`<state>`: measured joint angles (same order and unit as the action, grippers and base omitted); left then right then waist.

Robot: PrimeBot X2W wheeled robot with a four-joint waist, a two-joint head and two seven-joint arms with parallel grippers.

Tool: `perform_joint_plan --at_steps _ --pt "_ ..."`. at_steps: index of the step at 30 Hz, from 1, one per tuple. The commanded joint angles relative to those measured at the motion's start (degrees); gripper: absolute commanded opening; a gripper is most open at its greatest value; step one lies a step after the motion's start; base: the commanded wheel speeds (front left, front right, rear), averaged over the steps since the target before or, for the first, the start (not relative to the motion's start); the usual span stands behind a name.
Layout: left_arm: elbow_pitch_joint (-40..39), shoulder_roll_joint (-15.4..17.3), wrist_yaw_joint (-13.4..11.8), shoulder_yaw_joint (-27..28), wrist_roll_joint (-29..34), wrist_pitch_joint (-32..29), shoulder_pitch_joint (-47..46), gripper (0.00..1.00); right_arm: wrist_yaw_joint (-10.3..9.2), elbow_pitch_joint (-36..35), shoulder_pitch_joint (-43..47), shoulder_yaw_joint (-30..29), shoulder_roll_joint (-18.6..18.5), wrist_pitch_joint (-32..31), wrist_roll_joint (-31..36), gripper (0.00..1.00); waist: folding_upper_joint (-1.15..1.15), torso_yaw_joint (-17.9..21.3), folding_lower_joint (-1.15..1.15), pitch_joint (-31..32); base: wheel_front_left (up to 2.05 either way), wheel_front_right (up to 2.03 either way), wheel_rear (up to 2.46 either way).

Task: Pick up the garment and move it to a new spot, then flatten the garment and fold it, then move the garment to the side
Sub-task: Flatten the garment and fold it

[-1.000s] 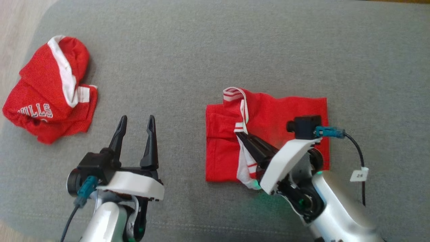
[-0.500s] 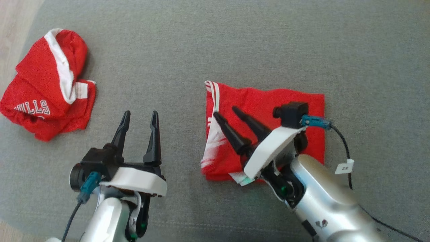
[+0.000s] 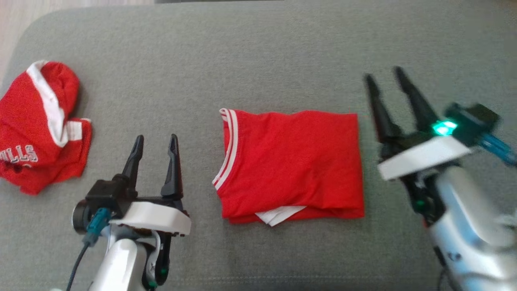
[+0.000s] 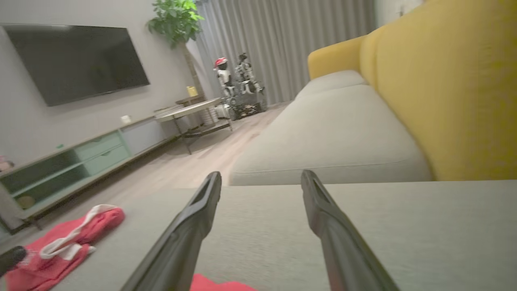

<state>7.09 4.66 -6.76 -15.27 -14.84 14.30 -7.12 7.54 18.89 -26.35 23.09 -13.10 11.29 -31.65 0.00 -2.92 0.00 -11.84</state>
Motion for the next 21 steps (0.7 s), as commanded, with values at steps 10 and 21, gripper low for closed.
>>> perform_joint_plan --at_steps 10,21 --pt "-2.62 2.79 -1.15 3.80 0.29 0.58 1.04 1.00 -0.05 -15.61 14.90 -16.05 -0.20 -6.35 12.30 1.00 0.00 2.87 0.00 2.78 0.00 0.00 0.00" --pt "-4.01 4.23 -2.15 3.99 -0.15 -0.74 5.90 1.00 -0.05 -24.74 24.51 -19.84 2.98 -12.02 17.63 1.00 0.00 2.81 0.00 7.57 0.00 0.00 0.00"
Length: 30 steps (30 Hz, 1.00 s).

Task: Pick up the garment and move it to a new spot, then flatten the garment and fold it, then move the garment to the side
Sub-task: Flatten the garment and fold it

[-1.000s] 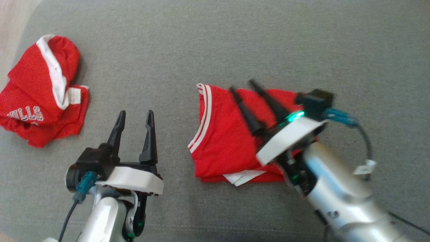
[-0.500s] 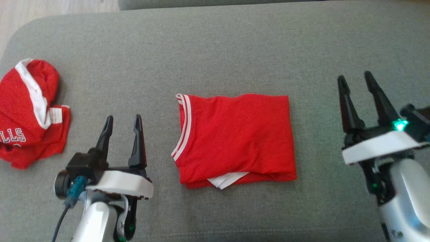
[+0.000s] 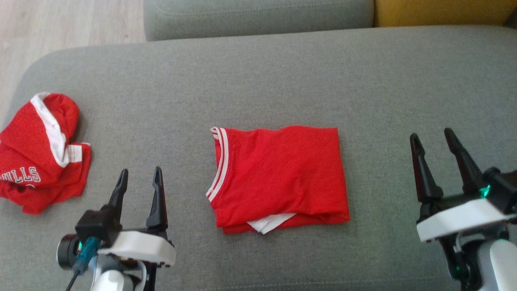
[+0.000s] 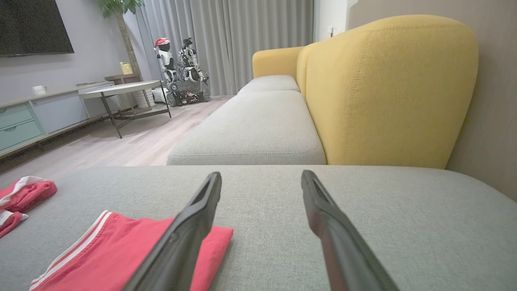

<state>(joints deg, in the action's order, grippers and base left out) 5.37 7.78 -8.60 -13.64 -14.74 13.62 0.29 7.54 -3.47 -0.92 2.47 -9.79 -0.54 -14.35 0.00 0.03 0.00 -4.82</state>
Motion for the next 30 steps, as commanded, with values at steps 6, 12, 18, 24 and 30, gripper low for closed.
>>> perform_joint_plan --at_steps 6,12,18,24,30 --pt "-3.14 1.59 -0.80 2.30 -0.57 -0.39 1.56 1.00 -0.05 -4.19 2.28 -0.06 1.23 -1.64 1.56 1.00 0.00 -0.42 0.00 2.60 0.00 0.00 0.00" --pt "-4.05 2.07 -1.23 1.88 -0.45 -1.41 3.47 1.00 -0.05 -4.84 4.21 -0.22 1.95 -2.38 2.45 1.00 0.00 -0.58 0.00 4.03 0.00 0.00 0.00" --pt "-4.69 2.55 -1.21 1.31 -0.52 -2.15 4.70 1.00 -0.05 -5.45 5.84 -0.40 2.32 -2.93 2.98 1.00 0.00 -0.41 0.00 5.00 0.00 0.00 0.00" --pt "-5.99 2.65 -1.65 0.60 -0.24 -3.11 4.97 1.00 -0.05 -5.58 6.38 -0.53 2.66 -2.84 3.20 1.00 0.00 -0.35 0.00 5.09 0.00 0.00 0.00" --pt "-5.98 3.19 -1.49 0.68 -0.57 -3.13 4.84 1.00 -0.05 -5.44 6.44 -0.51 2.95 -2.74 3.31 1.00 0.00 -0.23 0.00 5.12 0.00 0.00 0.00"
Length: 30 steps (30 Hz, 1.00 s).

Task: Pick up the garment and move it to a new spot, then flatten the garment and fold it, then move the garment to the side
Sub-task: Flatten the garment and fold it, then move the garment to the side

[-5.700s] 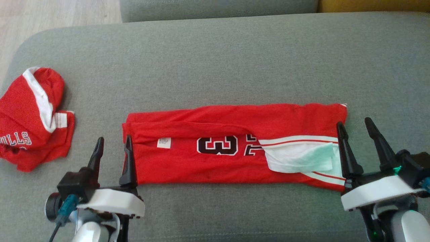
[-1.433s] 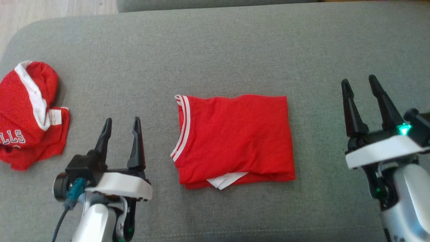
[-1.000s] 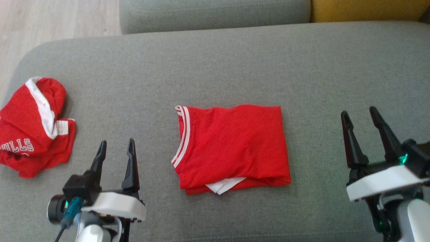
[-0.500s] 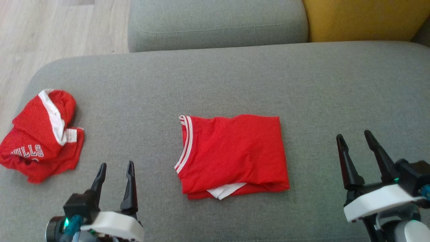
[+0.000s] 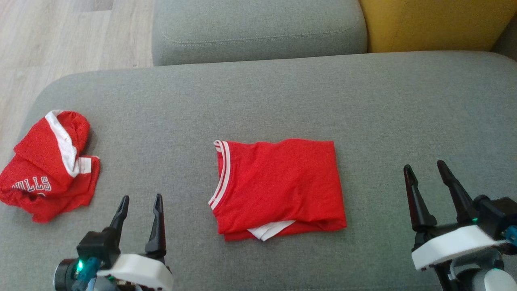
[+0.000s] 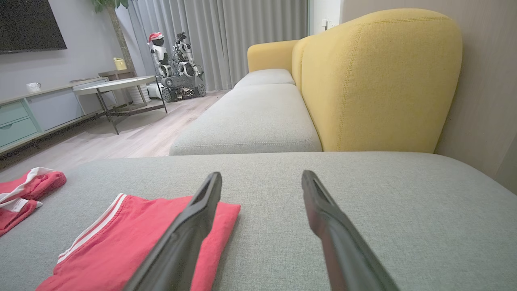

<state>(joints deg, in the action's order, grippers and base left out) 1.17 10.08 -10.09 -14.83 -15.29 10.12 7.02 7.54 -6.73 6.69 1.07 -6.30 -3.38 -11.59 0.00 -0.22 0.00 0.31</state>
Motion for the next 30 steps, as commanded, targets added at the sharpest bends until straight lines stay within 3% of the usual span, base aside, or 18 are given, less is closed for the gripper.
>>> perform_joint_plan --at_steps 1,18,30 --pt "-1.64 0.95 0.07 1.87 -0.09 0.48 -1.94 1.00 -0.05 -2.16 -1.19 0.86 -0.51 0.11 0.53 1.00 0.00 0.06 0.00 -0.01 0.00 0.00 0.00" --pt "-1.11 0.93 0.06 1.04 -0.45 1.21 -3.31 1.00 -0.05 -1.41 -1.46 0.27 -0.37 0.27 -0.43 1.00 0.00 -0.42 0.00 -1.04 0.00 0.00 0.00" --pt "-1.58 -0.40 0.90 -0.41 -0.08 2.63 -8.90 1.00 -0.05 7.81 -5.43 0.88 -1.38 -0.05 -1.78 1.00 0.00 -7.04 0.00 -5.06 0.00 0.00 0.00"
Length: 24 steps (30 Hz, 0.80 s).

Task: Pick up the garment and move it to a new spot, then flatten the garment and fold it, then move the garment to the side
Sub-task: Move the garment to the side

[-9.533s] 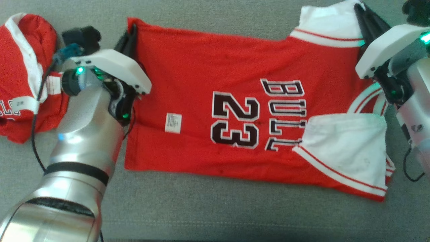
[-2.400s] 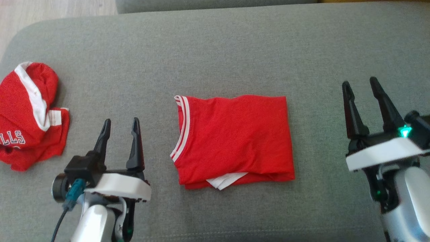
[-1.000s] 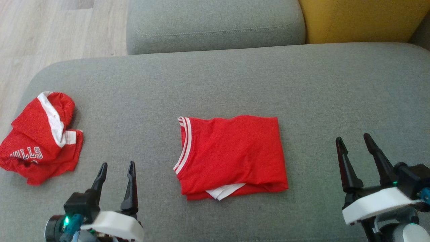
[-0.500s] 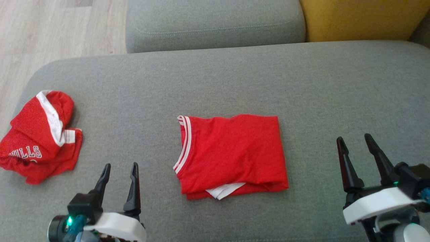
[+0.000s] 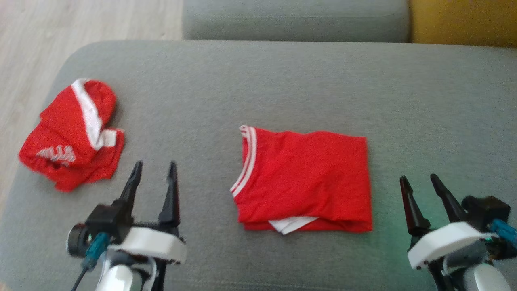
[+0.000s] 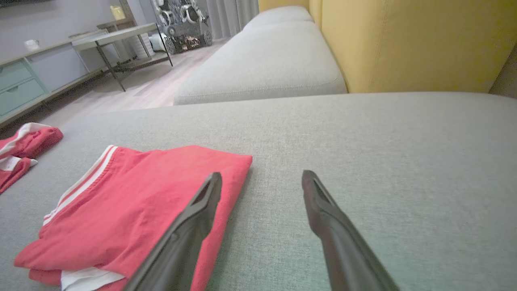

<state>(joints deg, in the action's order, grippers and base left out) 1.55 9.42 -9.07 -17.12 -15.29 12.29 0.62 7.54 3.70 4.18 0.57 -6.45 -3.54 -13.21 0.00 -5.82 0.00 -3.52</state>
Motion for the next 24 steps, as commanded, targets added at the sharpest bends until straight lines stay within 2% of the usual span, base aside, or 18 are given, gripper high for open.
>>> perform_joint_plan --at_steps 1,9,16,17,18,24 --pt "-1.87 0.01 0.14 1.59 0.00 0.66 -3.38 1.00 -0.05 -1.12 -3.52 1.40 -1.26 0.09 -0.39 1.00 0.00 -2.53 0.00 -1.81 0.00 0.00 0.00" --pt "-0.47 -1.89 1.03 0.65 0.34 2.11 -7.58 1.00 -0.05 12.15 -9.26 3.77 -1.02 0.77 -2.11 1.00 0.00 -8.38 0.00 -4.39 0.00 0.00 0.00" --pt "0.21 -2.78 1.20 0.72 0.62 2.58 -8.10 1.00 -0.05 22.05 -12.96 6.60 -0.76 -0.76 -4.56 1.00 0.00 -9.71 0.00 -5.33 0.00 0.00 0.00" --pt "0.17 -2.87 1.28 0.82 0.74 2.63 -8.12 1.00 -0.05 23.75 -13.70 7.23 -0.92 -1.65 -5.49 0.32 0.00 -9.35 0.00 -5.68 0.00 0.00 0.00" --pt "0.11 -2.89 1.34 0.89 0.80 2.65 -8.19 1.00 -0.05 24.17 -14.11 7.60 -1.17 -1.59 -5.73 0.02 0.00 -9.06 0.00 -5.87 0.00 0.00 0.00" --pt "-0.44 -2.99 1.67 1.43 1.32 2.69 -8.46 1.00 -0.05 24.39 -16.04 10.31 -2.99 -0.55 -6.20 0.00 0.00 -5.64 0.00 -6.61 0.00 0.00 0.00"
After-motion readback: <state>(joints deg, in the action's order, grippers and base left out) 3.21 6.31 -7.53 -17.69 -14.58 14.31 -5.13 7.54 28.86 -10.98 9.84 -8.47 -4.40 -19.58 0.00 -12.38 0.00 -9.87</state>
